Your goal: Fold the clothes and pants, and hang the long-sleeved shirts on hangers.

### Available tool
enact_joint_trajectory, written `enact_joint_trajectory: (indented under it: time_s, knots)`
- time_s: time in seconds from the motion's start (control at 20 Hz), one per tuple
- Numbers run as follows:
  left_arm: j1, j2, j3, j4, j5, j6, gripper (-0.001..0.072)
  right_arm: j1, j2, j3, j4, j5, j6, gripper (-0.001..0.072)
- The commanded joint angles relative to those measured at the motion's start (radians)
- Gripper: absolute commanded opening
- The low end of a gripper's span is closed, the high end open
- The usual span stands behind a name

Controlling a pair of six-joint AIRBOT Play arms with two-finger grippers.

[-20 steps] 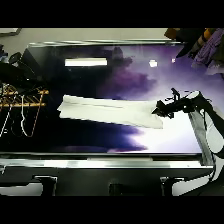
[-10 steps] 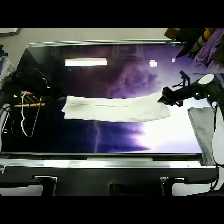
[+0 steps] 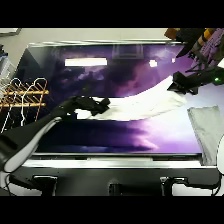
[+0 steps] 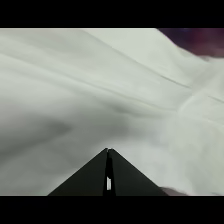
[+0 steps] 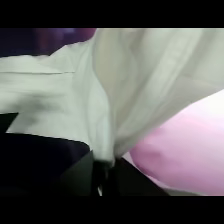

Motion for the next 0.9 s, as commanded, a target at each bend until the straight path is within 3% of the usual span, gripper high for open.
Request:
enact_joint_trajectory:
  time_s: [0.0,0.25,0.5,0.85]
  knots:
    - [-0.129,-0.117,0.129,-0.021,-0.077,-0.085,0.0016,0.0,0.017,0.081,-0.031,0.059,0.019,0.0032]
    - [-0.202,-0.306,0.428,-0.028,-0.071,-0.161,0.0016,0.001,0.028,0.111,-0.034,0.103,0.023,0.0032]
    - [-0.253,-0.49,0.687,-0.039,0.054,-0.237,0.0015,0.0,0.037,0.111,-0.033,0.088,0.027,0.0032]
    - [-0.28,-0.547,0.736,-0.069,0.106,-0.258,0.0015,0.001,0.046,0.113,0.006,0.027,0.041,0.0032]
